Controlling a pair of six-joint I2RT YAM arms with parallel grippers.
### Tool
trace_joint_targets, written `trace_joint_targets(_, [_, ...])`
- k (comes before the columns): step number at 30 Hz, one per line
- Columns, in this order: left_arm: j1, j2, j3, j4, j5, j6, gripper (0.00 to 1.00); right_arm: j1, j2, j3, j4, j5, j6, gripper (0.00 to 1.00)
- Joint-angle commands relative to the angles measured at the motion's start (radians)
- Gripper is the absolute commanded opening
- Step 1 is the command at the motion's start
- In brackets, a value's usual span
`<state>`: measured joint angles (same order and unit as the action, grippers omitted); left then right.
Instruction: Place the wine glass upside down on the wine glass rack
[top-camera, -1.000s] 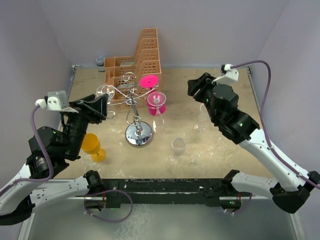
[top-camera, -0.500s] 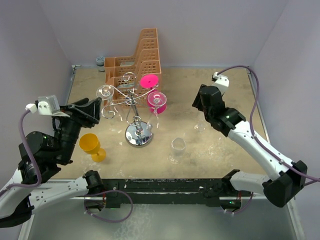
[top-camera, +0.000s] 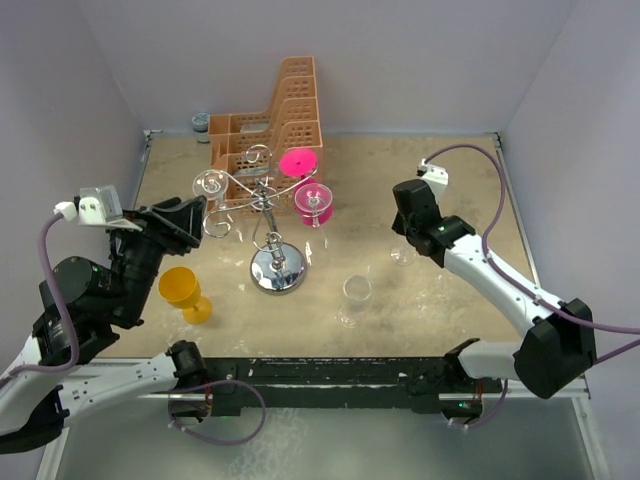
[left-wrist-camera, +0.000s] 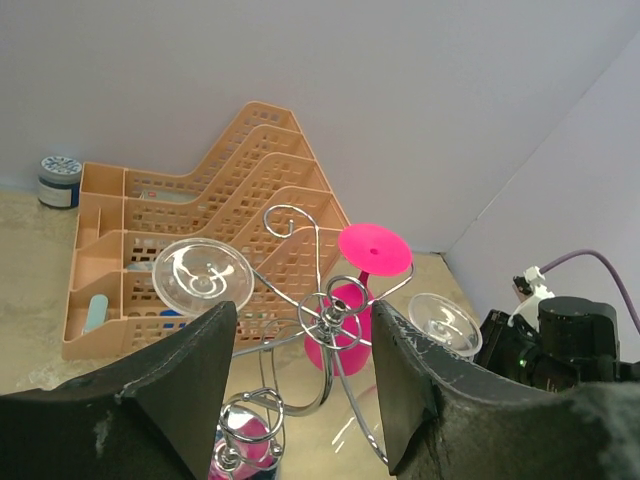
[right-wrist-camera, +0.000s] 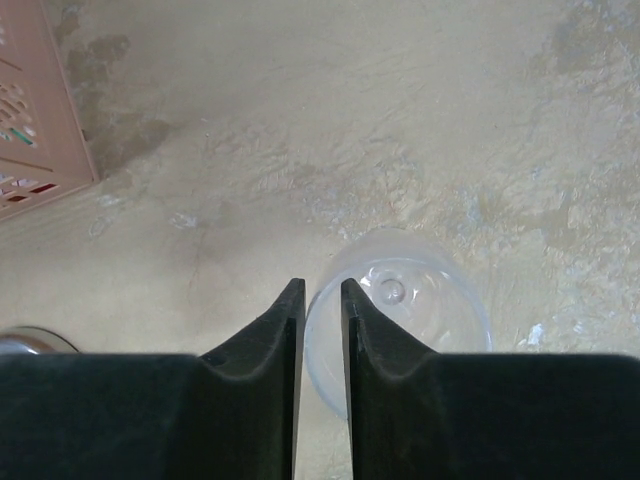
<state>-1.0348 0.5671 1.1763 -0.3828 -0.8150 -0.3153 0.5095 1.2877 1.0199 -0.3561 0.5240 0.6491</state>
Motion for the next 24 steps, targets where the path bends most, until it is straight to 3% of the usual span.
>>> trace_joint_targets(1, [0.000,0.038,0.036,0.025,0.023,-0.008,0.54,-0.005,-0.029,-0.016,0.032,-0.001,0.015,0.18])
trace_joint_targets(5, [0.001,0.068,0.040,0.039,0.062,-0.010,0.54,-0.005,-0.038,-0.013,0.043,0.002,0.008,0.00])
trace_joint_targets(14, [0.000,0.138,0.089,0.120,0.225,-0.014,0.55,-0.005,-0.144,0.029,0.045,-0.013,0.019,0.00])
trace_joint_targets(24, [-0.001,0.279,0.113,0.333,0.446,-0.163,0.56,-0.004,-0.367,-0.004,0.230,-0.057,0.046,0.00])
